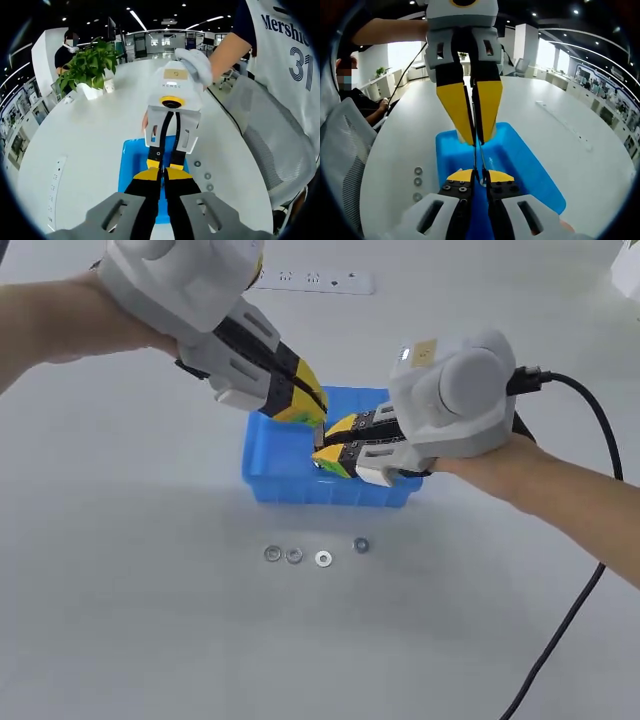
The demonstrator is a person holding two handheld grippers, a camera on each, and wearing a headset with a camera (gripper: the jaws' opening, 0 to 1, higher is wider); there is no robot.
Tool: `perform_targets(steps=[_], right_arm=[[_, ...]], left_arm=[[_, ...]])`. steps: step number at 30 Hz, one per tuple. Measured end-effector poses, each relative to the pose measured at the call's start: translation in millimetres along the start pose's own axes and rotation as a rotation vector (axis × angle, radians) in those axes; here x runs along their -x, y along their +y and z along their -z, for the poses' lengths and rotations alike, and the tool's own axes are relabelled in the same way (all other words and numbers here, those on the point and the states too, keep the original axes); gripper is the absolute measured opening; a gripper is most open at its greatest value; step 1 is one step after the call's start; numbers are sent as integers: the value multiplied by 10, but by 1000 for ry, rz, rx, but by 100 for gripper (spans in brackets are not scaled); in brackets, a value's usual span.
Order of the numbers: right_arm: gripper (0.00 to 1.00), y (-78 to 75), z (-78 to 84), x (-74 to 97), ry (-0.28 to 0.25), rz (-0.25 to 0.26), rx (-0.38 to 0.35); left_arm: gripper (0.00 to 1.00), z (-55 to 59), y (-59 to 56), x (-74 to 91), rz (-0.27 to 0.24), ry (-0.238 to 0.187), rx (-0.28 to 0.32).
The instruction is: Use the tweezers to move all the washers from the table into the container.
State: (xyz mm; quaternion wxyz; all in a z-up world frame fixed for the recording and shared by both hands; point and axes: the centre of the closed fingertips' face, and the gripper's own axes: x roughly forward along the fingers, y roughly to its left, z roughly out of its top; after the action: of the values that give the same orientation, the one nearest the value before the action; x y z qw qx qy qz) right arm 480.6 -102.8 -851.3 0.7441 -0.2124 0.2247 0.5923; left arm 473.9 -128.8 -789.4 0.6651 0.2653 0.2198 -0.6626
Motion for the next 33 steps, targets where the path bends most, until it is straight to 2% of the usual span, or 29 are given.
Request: perform_targets(steps=[10, 19, 23, 33], right_arm=[[11, -11, 3, 9, 1, 9, 6], [11, -13, -92, 45, -17, 18, 14], [12, -9, -142, 70, -26, 22, 16], [13, 87, -282, 214, -49, 16, 51]], left_arm=[[6, 11, 24, -3, -1, -2, 0], [6, -3, 60, 40, -22, -2, -20], [6, -38, 58, 87, -32, 3, -30], [6, -188, -67, 209, -33, 16, -73]])
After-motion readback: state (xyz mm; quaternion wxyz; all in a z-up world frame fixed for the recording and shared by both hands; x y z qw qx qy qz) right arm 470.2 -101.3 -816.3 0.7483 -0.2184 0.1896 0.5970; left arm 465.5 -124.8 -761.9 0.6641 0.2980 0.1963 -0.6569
